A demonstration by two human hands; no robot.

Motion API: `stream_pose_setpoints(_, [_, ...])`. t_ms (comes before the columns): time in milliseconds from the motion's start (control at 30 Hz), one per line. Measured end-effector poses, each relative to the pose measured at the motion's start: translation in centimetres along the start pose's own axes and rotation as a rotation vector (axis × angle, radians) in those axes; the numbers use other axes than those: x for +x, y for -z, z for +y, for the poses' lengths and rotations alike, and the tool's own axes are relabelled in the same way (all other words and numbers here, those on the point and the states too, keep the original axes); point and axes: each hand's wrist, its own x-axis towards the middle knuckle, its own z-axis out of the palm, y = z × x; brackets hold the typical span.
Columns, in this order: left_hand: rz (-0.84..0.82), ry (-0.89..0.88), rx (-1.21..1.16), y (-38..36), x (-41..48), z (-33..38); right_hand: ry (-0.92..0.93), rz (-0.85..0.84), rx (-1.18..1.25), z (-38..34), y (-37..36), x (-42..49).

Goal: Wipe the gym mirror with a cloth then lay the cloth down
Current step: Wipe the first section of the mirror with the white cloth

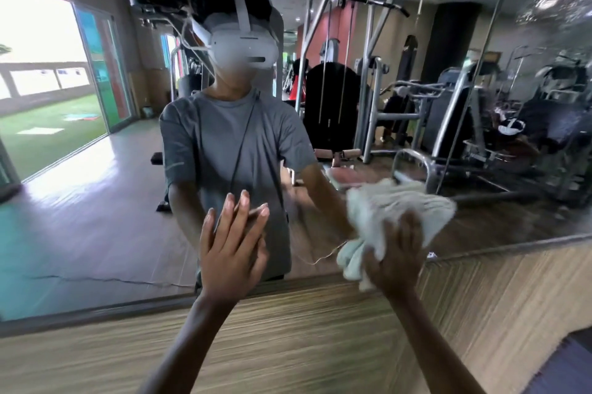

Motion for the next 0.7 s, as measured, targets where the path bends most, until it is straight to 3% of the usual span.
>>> stream_pose_setpoints(100, [0.021,0.023,0.045,-0.3,-0.5,0.2,-0.672,0.234,0.159,-2.2,-0.7,3.5])
stream_pose_setpoints(133, [0.026,0.027,0.058,-0.4,-0.5,0.3,-0.782,0.292,0.208,-4.1,-1.0,4.5])
stream_pose_setpoints(200, [0.012,0.025,0.053,-0.3,-0.3,0.3,-0.815,0.294,0.250,-9.2,-1.3,4.6])
stream_pose_setpoints(267, [-0.030,0.019,0.016,0.1,-0.3,0.0,-0.598,0.154,0.227,-14.0,-1.2,2.0])
stream_pose_setpoints(333, [-0.080,0.005,-0.008,0.9,-0.9,-0.6,-0.171,-0.059,0.127,-15.6,-0.5,-1.5])
stream_pose_setpoints(400, [-0.120,0.026,0.020,2.1,-2.4,-2.2,0.262,-0.182,0.041,-12.3,0.0,-2.6])
stream_pose_setpoints(467, [-0.152,0.076,0.071,3.6,-4.8,-4.4,0.424,-0.198,0.034,-7.8,0.6,-2.3])
stream_pose_setpoints(500, [-0.167,0.090,0.093,4.3,-5.9,-5.5,0.334,-0.177,0.060,-6.0,0.8,-1.9])
stream_pose_setpoints(633, [-0.154,0.218,0.175,6.9,-7.5,-8.0,-0.524,0.075,0.210,-6.5,-0.2,1.5])
stream_pose_setpoints(700, [-0.141,0.345,0.222,7.9,-8.4,-8.6,-0.604,0.099,0.241,-12.1,-0.4,2.7])
